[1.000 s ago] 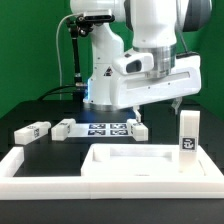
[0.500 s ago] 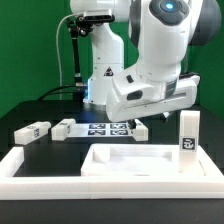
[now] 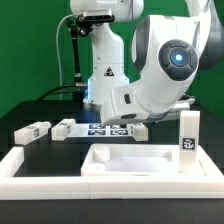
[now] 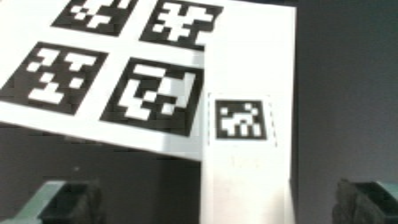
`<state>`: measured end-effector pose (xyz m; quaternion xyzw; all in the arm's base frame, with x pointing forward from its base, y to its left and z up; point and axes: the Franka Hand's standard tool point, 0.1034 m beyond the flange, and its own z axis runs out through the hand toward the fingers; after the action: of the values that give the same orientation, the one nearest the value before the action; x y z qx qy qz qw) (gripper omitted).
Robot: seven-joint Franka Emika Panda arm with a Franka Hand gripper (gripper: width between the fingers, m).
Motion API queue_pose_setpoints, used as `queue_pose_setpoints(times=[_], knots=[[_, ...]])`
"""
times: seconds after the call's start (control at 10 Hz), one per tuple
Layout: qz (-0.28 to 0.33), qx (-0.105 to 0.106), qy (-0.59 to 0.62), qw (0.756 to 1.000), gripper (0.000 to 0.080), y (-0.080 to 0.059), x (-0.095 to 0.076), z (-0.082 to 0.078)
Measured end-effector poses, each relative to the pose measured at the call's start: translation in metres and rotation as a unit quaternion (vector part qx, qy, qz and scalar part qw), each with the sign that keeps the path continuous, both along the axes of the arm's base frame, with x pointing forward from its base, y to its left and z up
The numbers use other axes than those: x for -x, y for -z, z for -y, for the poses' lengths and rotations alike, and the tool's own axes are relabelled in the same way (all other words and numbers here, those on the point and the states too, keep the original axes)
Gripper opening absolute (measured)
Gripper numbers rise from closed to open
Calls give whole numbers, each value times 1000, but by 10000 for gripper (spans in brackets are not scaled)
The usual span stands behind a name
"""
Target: Assemble desk
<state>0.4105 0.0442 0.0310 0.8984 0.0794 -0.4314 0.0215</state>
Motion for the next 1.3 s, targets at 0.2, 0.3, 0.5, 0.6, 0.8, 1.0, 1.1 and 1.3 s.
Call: queue_pose_setpoints(times=[0.2,0.3,0.5,0.6,0.8,1.0,1.1,1.3], knots=[[0,0,1,1000,649,0,0,0],[-2,3,4,1000,649,2,2,-1],[-13,14,13,1000,649,14,11,-7],[-18,16,12,1000,649,18,15,-9],[-26,17,10,999,649,22,19,-7],[-25,18,11,999,518,22,18,-6],[-25,18,11,999,518,22,18,-6],[-25,18,12,999,288,22,18,-6]])
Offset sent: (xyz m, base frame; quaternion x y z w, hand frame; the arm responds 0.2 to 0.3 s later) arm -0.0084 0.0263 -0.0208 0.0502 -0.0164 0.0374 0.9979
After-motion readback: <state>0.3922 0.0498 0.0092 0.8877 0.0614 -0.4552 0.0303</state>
